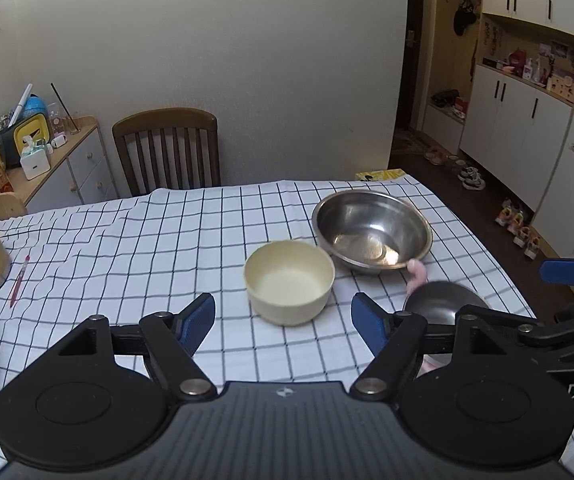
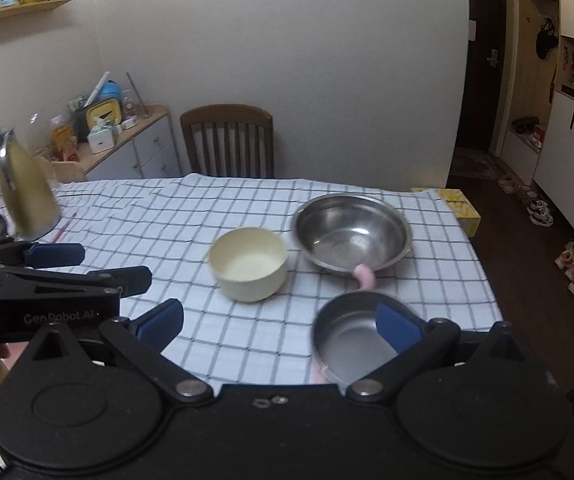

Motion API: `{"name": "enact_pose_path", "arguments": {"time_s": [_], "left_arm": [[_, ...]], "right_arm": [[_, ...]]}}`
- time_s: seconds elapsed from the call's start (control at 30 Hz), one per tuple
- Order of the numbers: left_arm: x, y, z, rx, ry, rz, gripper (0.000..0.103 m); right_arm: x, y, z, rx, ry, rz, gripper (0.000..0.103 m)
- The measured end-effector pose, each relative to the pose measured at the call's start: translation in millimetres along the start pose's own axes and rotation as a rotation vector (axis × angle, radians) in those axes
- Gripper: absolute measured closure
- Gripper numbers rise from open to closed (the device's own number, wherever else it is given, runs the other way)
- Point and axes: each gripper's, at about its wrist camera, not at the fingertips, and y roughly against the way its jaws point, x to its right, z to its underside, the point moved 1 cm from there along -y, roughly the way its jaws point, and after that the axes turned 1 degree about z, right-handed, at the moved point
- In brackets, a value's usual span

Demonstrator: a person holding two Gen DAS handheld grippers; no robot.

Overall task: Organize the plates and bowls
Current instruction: 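Move both grippers to the rim of the large steel bowl, then close both grippers on the steel bowl rim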

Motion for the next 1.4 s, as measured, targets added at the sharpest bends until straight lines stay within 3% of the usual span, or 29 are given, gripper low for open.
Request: {"name": "enact_pose_path", "arguments": {"time_s": [0.4, 0.63, 0.97, 1.4], "left_arm": [[63.0, -82.4, -56.6, -0.027, -0.017, -0.017, 0.028], [77.4, -131.9, -75.7, -0.067, -0.033, -0.011, 0.028], [63.8, -198.1, -98.2, -0.154, 0.001, -0.024, 0.028], [38.7, -268.3, -93.5, -0.295, 0.091, -0.032, 0.030]], "right_arm": [[97.3, -59.6, -39.4, -0.034, -0.094, 0.075, 0.000], [126.9, -101.9, -56.6, -0.079, -0.086, 0.104, 0.000], [146.3, -166.0, -78.6, -0.159, -0.105, 0.107, 0.001], [151.5, -232.1, -72.8, -0.293, -0.124, 0.070, 0.018]]}}
